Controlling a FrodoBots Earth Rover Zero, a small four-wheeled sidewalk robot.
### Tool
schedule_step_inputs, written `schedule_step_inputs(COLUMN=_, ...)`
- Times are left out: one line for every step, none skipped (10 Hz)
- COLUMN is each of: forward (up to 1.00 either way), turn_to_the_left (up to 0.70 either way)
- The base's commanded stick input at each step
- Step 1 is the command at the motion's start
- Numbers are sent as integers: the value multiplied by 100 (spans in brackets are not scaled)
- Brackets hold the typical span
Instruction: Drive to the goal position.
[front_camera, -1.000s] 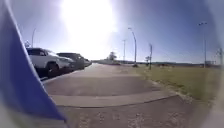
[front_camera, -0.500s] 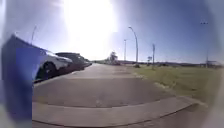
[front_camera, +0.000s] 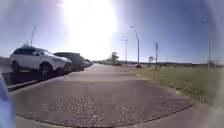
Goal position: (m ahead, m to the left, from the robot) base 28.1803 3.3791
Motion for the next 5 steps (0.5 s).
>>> schedule_step_inputs(forward=100, turn_to_the_left=0)
schedule_step_inputs(forward=100, turn_to_the_left=0)
schedule_step_inputs(forward=100, turn_to_the_left=0)
schedule_step_inputs(forward=100, turn_to_the_left=0)
schedule_step_inputs(forward=100, turn_to_the_left=0)
